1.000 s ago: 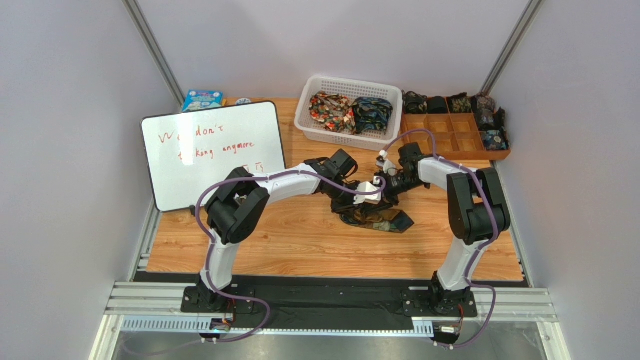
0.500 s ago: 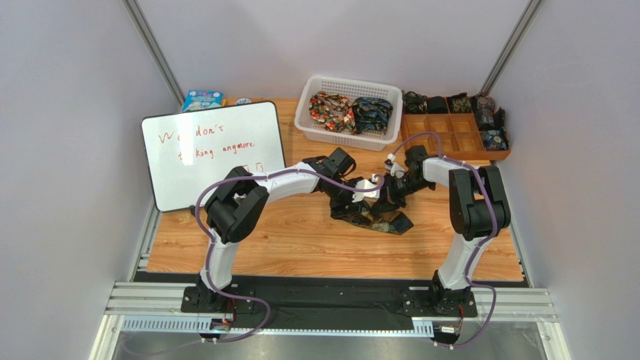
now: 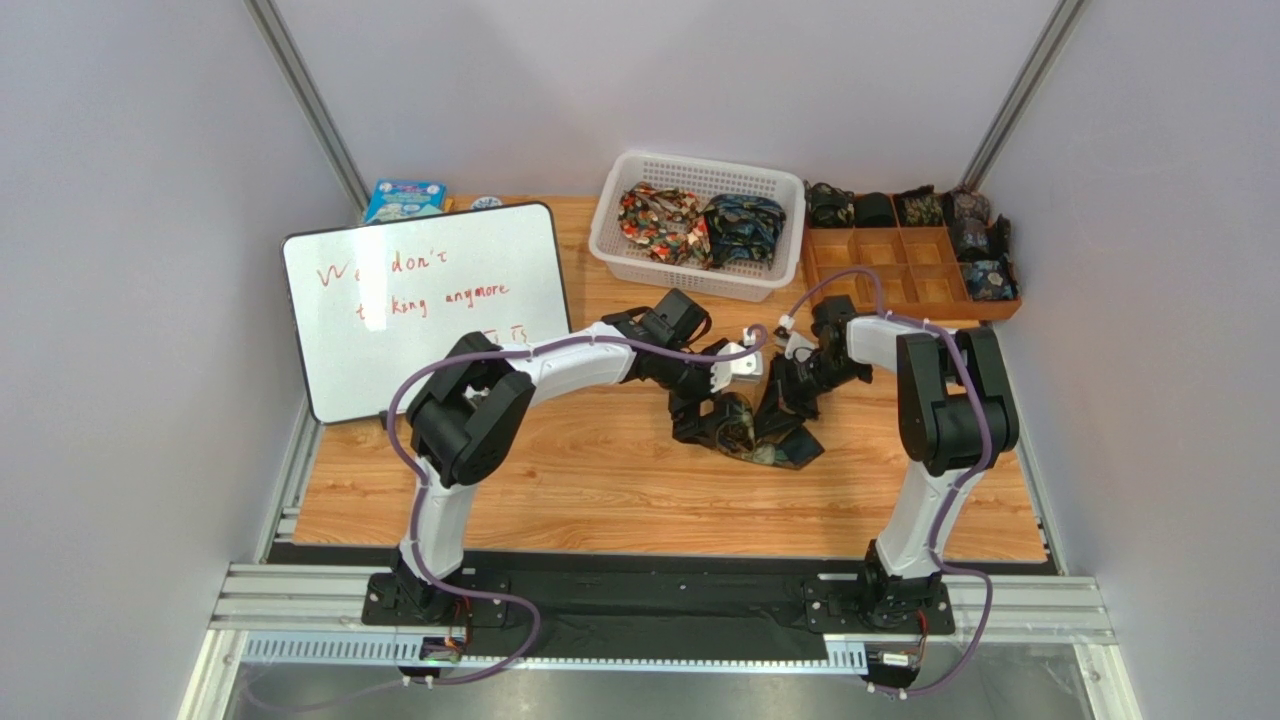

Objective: Roll the ties
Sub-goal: Roll the tie at the center of the board.

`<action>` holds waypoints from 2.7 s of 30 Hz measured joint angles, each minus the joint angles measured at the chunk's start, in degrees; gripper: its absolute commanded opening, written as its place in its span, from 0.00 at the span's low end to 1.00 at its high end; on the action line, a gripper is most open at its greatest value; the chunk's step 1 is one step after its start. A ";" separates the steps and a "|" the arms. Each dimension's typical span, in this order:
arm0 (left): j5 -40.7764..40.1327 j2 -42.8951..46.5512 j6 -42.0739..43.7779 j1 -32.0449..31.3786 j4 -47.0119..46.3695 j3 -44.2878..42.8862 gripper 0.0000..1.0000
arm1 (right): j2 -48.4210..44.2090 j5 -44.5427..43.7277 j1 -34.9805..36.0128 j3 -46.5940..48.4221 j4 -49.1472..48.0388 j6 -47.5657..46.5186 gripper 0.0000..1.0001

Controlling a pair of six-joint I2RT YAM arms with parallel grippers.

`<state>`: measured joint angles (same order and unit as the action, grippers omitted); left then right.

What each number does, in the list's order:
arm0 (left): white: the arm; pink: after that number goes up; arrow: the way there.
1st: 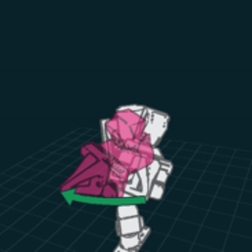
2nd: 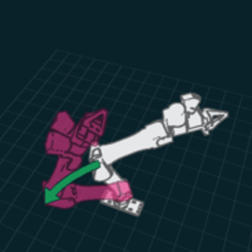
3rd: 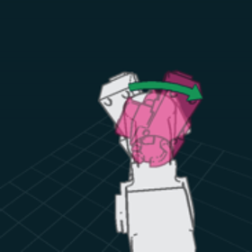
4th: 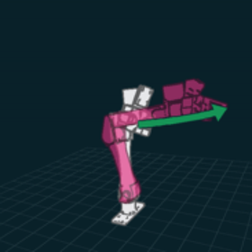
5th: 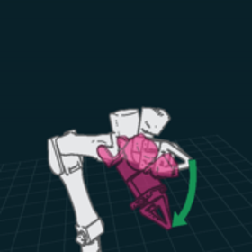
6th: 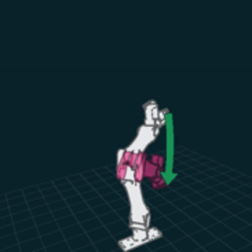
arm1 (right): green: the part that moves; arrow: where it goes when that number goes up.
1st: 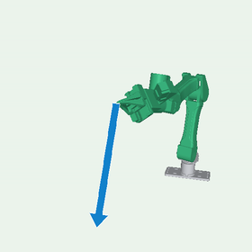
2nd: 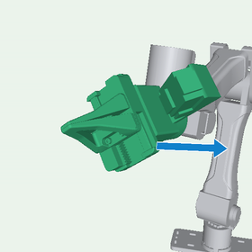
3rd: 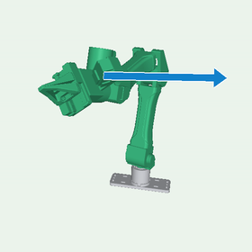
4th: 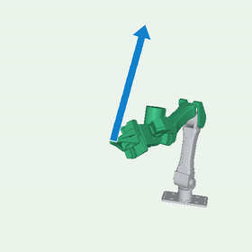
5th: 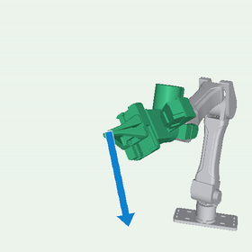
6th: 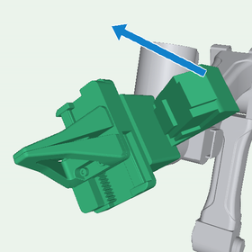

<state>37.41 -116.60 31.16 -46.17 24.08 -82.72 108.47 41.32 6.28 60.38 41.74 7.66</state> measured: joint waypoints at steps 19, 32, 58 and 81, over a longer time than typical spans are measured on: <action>-5.55 -2.14 -6.19 -3.02 -6.93 0.70 0.16 | -0.35 1.75 -2.75 4.81 4.28 -3.39 0.35; -14.64 -0.09 -0.31 -6.86 -7.76 2.56 0.21 | -6.03 8.33 -5.03 2.91 10.97 -6.38 0.50; -15.04 -2.25 2.73 -6.97 -1.22 -2.58 0.23 | -3.54 7.41 -5.81 0.42 7.65 -5.01 0.57; -12.68 -2.36 1.46 -5.42 0.55 -2.58 0.69 | -2.75 9.84 -2.62 0.42 4.39 -2.29 0.00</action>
<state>24.73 -118.96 32.62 -51.59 24.62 -85.30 105.71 51.16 3.66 60.80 46.13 5.37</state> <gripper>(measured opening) 0.601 0.019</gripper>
